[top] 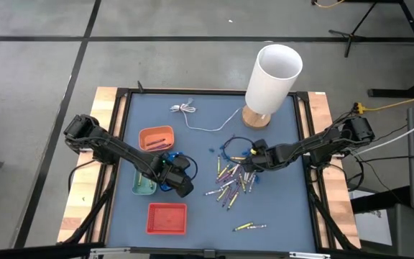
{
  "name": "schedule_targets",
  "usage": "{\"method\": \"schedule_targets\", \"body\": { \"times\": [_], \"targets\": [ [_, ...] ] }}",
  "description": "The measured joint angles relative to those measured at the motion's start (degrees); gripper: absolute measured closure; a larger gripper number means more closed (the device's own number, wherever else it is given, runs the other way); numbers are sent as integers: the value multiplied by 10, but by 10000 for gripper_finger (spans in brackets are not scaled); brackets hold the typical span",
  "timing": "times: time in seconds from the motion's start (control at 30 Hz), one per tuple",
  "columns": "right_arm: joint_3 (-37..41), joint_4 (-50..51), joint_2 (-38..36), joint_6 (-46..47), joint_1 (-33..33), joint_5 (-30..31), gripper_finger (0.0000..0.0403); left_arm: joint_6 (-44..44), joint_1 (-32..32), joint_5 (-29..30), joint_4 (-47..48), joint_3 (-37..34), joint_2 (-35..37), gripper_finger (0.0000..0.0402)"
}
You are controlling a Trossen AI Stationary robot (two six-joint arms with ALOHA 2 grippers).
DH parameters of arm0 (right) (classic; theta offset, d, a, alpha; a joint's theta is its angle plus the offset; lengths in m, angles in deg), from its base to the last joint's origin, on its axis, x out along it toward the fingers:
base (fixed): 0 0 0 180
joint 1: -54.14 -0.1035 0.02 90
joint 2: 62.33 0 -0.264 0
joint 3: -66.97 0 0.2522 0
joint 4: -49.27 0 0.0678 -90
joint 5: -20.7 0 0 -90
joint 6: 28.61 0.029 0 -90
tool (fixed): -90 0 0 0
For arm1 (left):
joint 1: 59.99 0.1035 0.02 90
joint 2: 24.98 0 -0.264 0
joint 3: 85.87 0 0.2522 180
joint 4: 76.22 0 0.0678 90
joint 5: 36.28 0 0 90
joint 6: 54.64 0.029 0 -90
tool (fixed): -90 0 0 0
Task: Sort crayons
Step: Put the green crayon into the blue green bin
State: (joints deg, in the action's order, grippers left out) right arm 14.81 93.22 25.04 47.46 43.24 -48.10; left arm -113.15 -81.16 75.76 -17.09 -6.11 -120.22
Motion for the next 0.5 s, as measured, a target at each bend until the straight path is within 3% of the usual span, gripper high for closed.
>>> {"method": "schedule_targets", "body": {
  "times": [0.3, 0.5],
  "targets": [
    [0, -1, 0, -23, 0, 2, 374, 42, 0, 0, -6, 7, 0, 310],
    [0, 0, -7, -72, 1, -9, 391, 56, 2, 0, -25, 7, 0, 310]
  ]
}}
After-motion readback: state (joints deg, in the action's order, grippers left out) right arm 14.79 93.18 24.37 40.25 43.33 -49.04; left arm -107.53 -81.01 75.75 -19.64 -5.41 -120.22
